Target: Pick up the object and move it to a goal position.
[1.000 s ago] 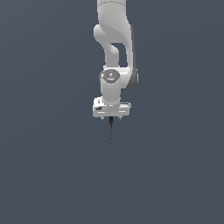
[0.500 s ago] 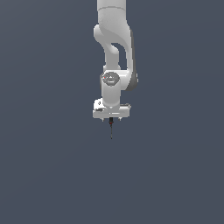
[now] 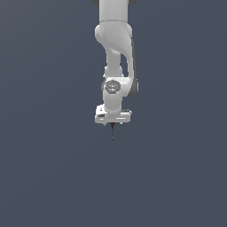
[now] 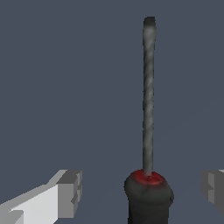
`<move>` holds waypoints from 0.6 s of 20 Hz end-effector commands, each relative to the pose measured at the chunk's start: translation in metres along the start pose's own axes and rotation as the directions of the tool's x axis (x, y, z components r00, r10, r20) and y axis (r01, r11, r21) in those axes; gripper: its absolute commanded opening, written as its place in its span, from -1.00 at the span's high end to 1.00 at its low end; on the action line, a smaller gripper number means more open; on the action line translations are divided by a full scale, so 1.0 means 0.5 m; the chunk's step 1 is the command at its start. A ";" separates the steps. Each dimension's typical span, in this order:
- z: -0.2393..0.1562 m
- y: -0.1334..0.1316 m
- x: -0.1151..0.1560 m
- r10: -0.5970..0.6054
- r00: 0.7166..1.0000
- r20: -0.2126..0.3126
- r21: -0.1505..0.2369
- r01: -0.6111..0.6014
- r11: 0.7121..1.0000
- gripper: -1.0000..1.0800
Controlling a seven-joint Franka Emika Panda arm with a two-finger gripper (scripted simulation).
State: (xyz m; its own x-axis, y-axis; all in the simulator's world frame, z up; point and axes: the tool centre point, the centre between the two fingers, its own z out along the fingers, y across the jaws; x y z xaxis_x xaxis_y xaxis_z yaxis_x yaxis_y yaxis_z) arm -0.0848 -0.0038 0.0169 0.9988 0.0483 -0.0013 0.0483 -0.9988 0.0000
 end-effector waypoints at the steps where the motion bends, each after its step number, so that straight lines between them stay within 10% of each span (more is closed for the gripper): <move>1: 0.004 0.000 0.001 0.000 1.000 -0.001 0.000 0.000 1.000 -0.92; 2: 0.004 0.000 0.001 0.000 1.000 -0.001 0.000 0.000 1.000 1.00; 12: 0.004 0.000 0.001 0.000 1.000 -0.001 0.000 0.000 1.000 1.00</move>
State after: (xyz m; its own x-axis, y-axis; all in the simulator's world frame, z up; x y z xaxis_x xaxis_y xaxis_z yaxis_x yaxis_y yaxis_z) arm -0.0845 -0.0038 0.0150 0.9988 0.0483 -0.0004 0.0483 -0.9988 0.0000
